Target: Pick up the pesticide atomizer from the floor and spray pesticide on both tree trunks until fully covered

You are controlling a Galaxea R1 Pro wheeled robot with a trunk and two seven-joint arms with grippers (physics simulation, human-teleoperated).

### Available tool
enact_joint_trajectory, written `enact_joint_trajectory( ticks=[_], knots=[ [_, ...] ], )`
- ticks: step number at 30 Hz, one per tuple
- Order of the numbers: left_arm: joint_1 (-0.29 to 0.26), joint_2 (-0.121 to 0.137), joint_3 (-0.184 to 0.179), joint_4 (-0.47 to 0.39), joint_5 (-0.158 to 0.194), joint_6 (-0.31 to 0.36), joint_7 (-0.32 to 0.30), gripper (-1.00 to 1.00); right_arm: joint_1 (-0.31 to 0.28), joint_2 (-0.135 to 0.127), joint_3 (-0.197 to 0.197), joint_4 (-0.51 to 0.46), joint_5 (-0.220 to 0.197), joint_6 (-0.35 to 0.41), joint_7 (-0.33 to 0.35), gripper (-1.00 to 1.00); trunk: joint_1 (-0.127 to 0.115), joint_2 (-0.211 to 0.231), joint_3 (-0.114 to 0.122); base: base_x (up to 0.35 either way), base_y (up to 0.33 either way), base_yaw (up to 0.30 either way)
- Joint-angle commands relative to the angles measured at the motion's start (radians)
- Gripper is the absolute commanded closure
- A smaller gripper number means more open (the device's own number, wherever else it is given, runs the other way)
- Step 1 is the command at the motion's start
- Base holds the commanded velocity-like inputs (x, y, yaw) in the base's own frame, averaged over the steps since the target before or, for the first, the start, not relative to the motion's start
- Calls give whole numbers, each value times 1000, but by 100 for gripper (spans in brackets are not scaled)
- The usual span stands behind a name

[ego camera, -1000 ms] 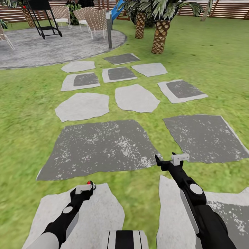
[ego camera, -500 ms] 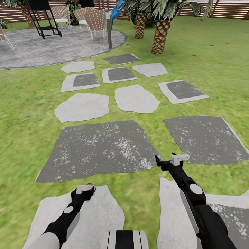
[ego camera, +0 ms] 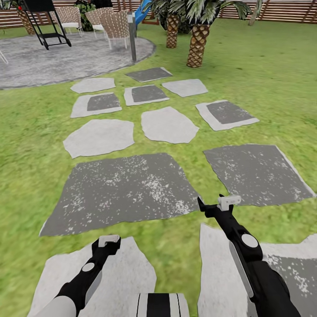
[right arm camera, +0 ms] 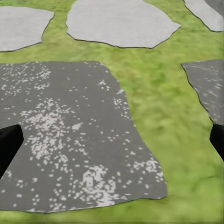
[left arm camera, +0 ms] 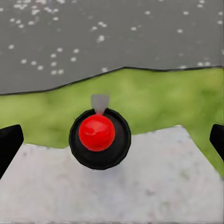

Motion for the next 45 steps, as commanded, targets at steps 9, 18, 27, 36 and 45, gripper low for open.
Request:
enact_joint_trajectory(
  ticks=[9,18,27,36,45],
  knots=[
    [1,4,-1,4,1,-42,0,-100,0,0,-1,0,0,0,0,-100,3,-1,-32,0,0,-3],
    [0,4,-1,14,1,-73,0,-100,0,0,-1,-1,0,0,0,-100,4,-2,-42,0,0,0],
    [0,4,-1,15,1,-75,0,-100,0,0,-2,-1,0,0,0,-100,6,-3,-76,0,0,0],
    [0,4,-1,15,1,-77,0,-100,0,0,-2,-1,0,0,0,-100,6,-3,-78,6,0,0],
    [0,3,-1,15,1,-77,0,-100,0,0,-2,-1,0,0,0,-100,6,-3,-78,87,16,0]
  ],
)
